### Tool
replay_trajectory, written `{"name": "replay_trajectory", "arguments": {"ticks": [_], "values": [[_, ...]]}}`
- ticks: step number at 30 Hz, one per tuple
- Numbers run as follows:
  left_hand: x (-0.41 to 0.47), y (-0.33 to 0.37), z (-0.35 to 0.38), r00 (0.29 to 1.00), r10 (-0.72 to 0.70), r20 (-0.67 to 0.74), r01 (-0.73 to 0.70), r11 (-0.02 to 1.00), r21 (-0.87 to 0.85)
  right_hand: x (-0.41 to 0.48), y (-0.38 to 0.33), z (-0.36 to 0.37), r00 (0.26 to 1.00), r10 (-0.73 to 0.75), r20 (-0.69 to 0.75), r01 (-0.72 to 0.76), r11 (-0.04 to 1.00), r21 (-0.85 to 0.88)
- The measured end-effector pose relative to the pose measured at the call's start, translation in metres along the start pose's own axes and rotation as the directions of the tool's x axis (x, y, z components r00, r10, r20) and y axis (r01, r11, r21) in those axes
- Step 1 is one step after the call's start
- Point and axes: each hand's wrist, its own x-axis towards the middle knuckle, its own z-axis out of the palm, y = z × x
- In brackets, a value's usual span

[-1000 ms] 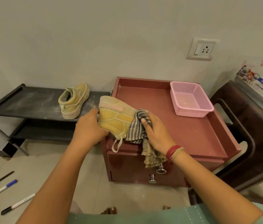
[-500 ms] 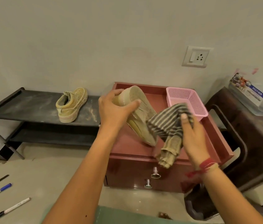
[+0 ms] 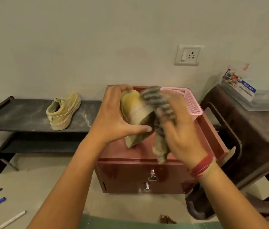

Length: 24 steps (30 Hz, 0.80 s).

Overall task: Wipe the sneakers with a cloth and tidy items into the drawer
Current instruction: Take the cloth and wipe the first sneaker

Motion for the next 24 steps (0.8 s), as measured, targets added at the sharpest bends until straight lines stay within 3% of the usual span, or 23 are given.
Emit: {"name": "replay_trajectory", "arguments": {"ticks": [2, 4, 6, 8, 9, 11, 14, 16, 20, 24], "values": [[-0.001, -0.001, 0.001, 1.0, 0.022, -0.017, -0.022, 1.0, -0.019, -0.004, -0.004, 0.007, 0.972, -0.153, 0.179, 0.18, 0.973, -0.145], [-0.002, -0.002, 0.0, 0.998, 0.053, -0.026, -0.054, 0.998, -0.02, -0.004, 0.003, 0.007, 0.954, -0.179, 0.242, 0.225, 0.959, -0.175], [-0.002, -0.001, -0.001, 0.996, 0.087, -0.03, -0.087, 0.996, 0.0, -0.004, 0.013, 0.004, 0.989, -0.051, 0.142, 0.049, 0.999, 0.018], [-0.002, -0.002, -0.001, 0.996, 0.079, -0.029, -0.079, 0.997, -0.001, -0.001, 0.02, 0.001, 0.983, 0.182, 0.037, -0.185, 0.952, 0.245], [-0.003, -0.003, -0.003, 0.998, 0.062, -0.03, -0.063, 0.998, -0.01, -0.002, 0.019, 0.001, 0.971, 0.238, 0.03, -0.236, 0.928, 0.289], [-0.004, -0.006, -0.007, 0.999, 0.041, -0.025, -0.042, 0.998, -0.044, -0.007, 0.009, 0.008, 0.977, 0.206, 0.05, -0.211, 0.931, 0.299], [-0.007, -0.008, -0.01, 0.999, 0.028, -0.017, -0.029, 0.996, -0.079, -0.01, -0.003, 0.015, 0.988, -0.01, 0.156, -0.016, 0.986, 0.164], [-0.008, -0.008, -0.01, 1.0, 0.014, -0.018, -0.015, 0.997, -0.069, -0.007, 0.004, 0.016, 0.981, 0.012, 0.194, -0.052, 0.978, 0.203], [-0.007, -0.01, -0.011, 0.999, -0.016, -0.028, 0.014, 0.999, -0.052, -0.001, 0.002, 0.02, 0.972, 0.194, 0.134, -0.231, 0.902, 0.365], [-0.014, -0.014, -0.018, 0.999, -0.044, -0.005, 0.043, 0.993, -0.106, -0.01, -0.007, 0.031, 0.985, 0.055, 0.162, -0.096, 0.962, 0.255]]}}
